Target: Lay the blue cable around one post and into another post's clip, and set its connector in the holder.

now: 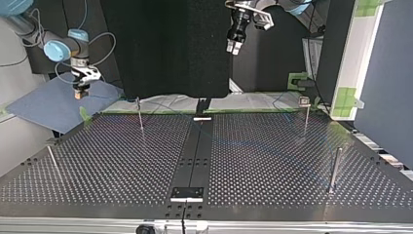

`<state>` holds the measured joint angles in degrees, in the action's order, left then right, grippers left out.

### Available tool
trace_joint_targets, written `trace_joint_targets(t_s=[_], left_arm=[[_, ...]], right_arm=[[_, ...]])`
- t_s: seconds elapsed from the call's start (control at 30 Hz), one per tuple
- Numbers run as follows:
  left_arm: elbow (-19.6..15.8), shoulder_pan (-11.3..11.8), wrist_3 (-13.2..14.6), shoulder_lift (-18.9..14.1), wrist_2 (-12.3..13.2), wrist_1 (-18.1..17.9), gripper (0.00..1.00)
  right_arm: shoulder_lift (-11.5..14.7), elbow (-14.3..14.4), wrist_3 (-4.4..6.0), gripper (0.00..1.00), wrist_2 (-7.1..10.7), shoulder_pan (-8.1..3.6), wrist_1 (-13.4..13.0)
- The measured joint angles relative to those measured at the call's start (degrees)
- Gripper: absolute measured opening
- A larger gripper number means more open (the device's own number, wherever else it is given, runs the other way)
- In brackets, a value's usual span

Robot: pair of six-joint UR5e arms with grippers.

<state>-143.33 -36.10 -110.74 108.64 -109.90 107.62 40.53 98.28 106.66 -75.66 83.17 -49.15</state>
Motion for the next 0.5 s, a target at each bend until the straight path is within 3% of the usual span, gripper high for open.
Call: trace_joint_targets(t_s=[0.3, 0.5], left_arm=[[0.0, 0.0, -0.3, 0.0, 0.0, -0.2, 1.0], [0.0, 0.0, -0.6, 0.0, 0.1, -0.4, 1.0]], right_arm=[[5.1, 0.0, 0.26, 0.0, -0.27, 4.85, 2.1], [8.0, -0.1, 1.27, 0.0, -0.33, 7.69, 4.1]])
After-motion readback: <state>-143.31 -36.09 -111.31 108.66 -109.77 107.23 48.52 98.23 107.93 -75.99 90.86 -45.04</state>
